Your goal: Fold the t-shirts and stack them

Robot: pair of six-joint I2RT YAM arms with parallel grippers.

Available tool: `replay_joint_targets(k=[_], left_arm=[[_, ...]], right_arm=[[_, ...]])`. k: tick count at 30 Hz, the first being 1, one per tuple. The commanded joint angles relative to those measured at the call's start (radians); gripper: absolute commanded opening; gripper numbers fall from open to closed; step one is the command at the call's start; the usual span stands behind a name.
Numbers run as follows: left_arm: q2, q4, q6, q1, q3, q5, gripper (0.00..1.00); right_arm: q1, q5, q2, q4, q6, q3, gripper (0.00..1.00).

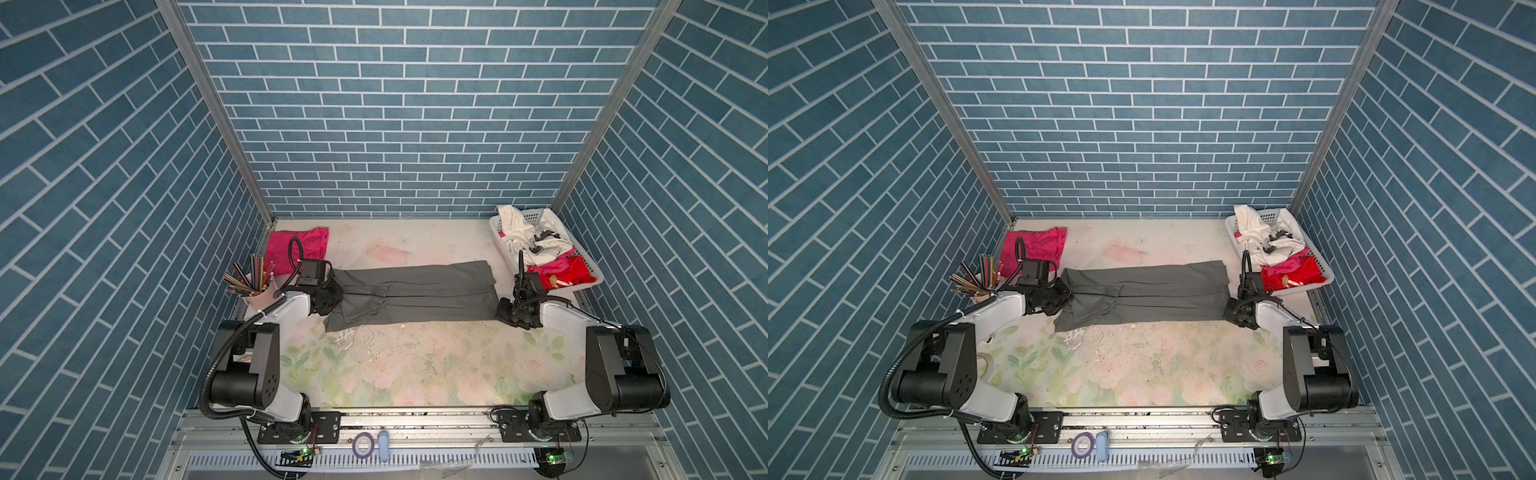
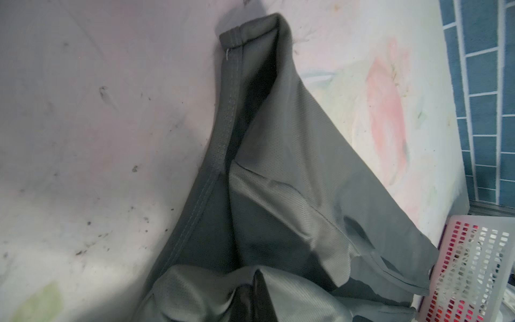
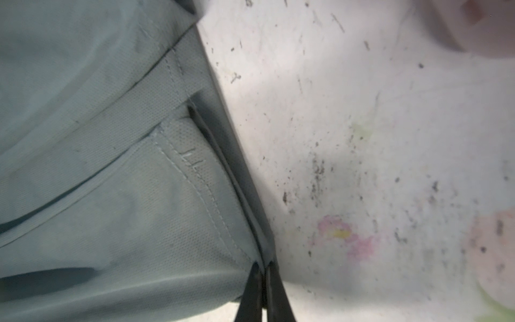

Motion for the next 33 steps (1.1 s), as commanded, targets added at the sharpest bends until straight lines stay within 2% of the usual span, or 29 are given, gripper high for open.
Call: replay_joint_targets(k=[1, 5, 7, 9, 12, 15, 16, 17, 18, 19, 21, 23, 25, 33], left_arm=[[0.029, 0.028, 0.010, 0.008, 0.020, 0.012, 0.05], [0.055, 0.040, 0.008, 0.006, 0.036, 0.036, 0.20], [0.058, 0.030, 0.020, 0.008, 0.053, 0.030, 0.39], [0.063, 0.001, 0.050, 0.008, 0.090, 0.007, 0.65], [0.069, -0.071, 0.098, 0.015, 0.167, -0.030, 0.86], [0.062, -0.151, 0.158, 0.029, 0.242, -0.064, 0.86], [0.054, -0.181, 0.176, 0.031, 0.261, -0.071, 0.86], [0.040, -0.205, 0.192, 0.035, 0.273, -0.074, 0.86], [0.024, -0.219, 0.203, 0.032, 0.268, -0.066, 0.87], [0.006, -0.223, 0.205, 0.032, 0.252, -0.051, 0.86], [-0.027, -0.201, 0.190, 0.045, 0.184, 0.026, 0.86], [-0.046, -0.145, 0.159, 0.077, 0.094, 0.164, 0.86], [-0.067, -0.103, 0.137, 0.109, 0.026, 0.239, 0.86], [-0.140, -0.120, 0.176, 0.226, -0.013, 0.321, 0.86]], right_arm=[[-0.009, 0.043, -0.006, -0.053, -0.015, 0.007, 0.17], [-0.007, 0.015, -0.025, -0.073, -0.015, 0.032, 0.33], [-0.005, -0.005, -0.051, -0.085, -0.014, 0.046, 0.39], [0.003, -0.035, -0.080, -0.095, -0.008, 0.063, 0.46], [0.035, -0.070, -0.110, -0.100, 0.000, 0.096, 0.58], [0.096, -0.036, -0.124, -0.138, 0.025, 0.156, 0.66], [0.118, -0.010, -0.131, -0.151, 0.037, 0.177, 0.72], [0.149, 0.009, -0.137, -0.156, 0.053, 0.199, 0.72], [0.180, 0.012, -0.143, -0.150, 0.074, 0.214, 0.73], [0.211, 0.008, -0.146, -0.134, 0.103, 0.223, 0.78], [0.299, -0.006, -0.136, -0.065, 0.191, 0.230, 0.81], [0.386, -0.025, -0.100, 0.016, 0.273, 0.240, 0.82], [0.471, -0.036, -0.044, 0.088, 0.358, 0.263, 0.83], [0.744, -0.072, 0.223, 0.341, 0.651, 0.353, 0.84]])
